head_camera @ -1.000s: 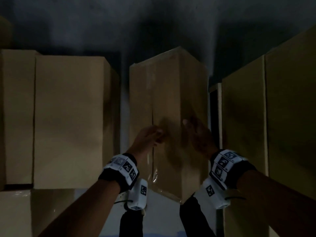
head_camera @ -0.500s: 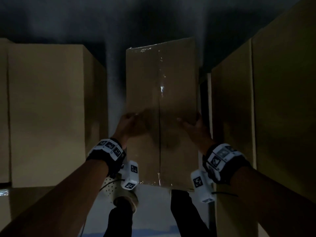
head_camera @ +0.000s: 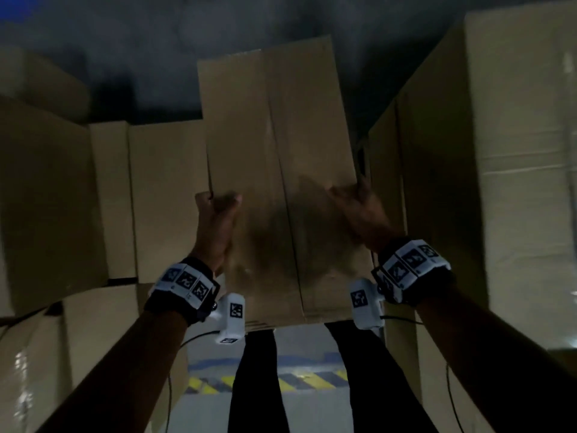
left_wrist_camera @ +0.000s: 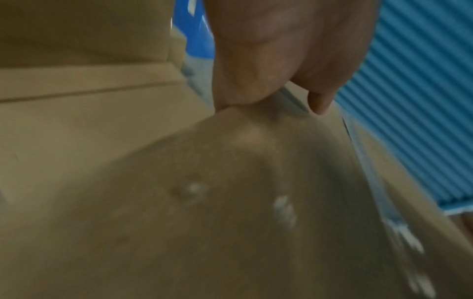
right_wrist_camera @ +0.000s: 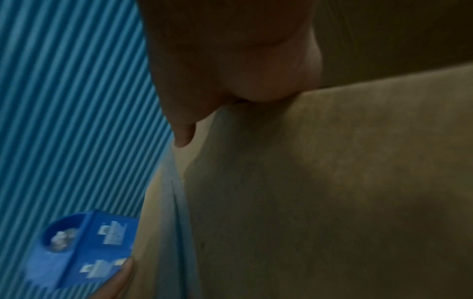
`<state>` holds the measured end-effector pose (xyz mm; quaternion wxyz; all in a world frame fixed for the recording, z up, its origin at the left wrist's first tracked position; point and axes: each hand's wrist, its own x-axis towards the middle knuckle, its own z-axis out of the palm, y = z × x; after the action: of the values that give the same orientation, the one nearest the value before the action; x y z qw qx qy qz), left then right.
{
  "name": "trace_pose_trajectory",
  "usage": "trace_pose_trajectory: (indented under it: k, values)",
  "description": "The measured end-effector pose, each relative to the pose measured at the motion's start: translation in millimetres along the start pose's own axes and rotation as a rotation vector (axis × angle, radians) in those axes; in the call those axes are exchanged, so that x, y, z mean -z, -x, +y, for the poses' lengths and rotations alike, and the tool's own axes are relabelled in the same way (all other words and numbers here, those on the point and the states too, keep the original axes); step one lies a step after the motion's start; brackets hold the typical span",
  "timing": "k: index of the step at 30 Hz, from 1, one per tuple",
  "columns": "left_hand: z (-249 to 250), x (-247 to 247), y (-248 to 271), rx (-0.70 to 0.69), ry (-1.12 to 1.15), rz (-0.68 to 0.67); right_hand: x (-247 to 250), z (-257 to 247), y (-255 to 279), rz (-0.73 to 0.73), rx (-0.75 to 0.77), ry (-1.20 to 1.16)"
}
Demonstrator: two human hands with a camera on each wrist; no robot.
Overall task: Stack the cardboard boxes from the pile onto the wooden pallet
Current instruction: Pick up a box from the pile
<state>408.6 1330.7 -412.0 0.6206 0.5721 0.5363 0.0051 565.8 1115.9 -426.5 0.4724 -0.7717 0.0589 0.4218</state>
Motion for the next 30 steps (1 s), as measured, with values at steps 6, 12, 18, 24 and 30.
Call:
trace_pose_trajectory:
  k: [6,12,18,24,30]
  values:
    - [95.9,24.9,112.5,-0.139,0.051,0.069,34.2,-83.0,118.4,0.038,0.179,0.038]
    - [137.4,58.4,229.4,-0.392,0.099,0.015,55.0,-123.5,249.5,0.149,0.391,0.016]
    - [120.9,117.8,331.8,-0.624,0.142,0.0,36.0,-110.1,387.6,0.276,0.631,0.024]
    - [91.5,180.1,442.3,-0.798,0.185,0.009,6.4,-75.8,518.9,0.327,0.739,-0.068]
    - [66.4,211.6,542.4,-0.869,0.241,-0.052,4.0,-38.9,620.7,0.382,0.87,-0.104]
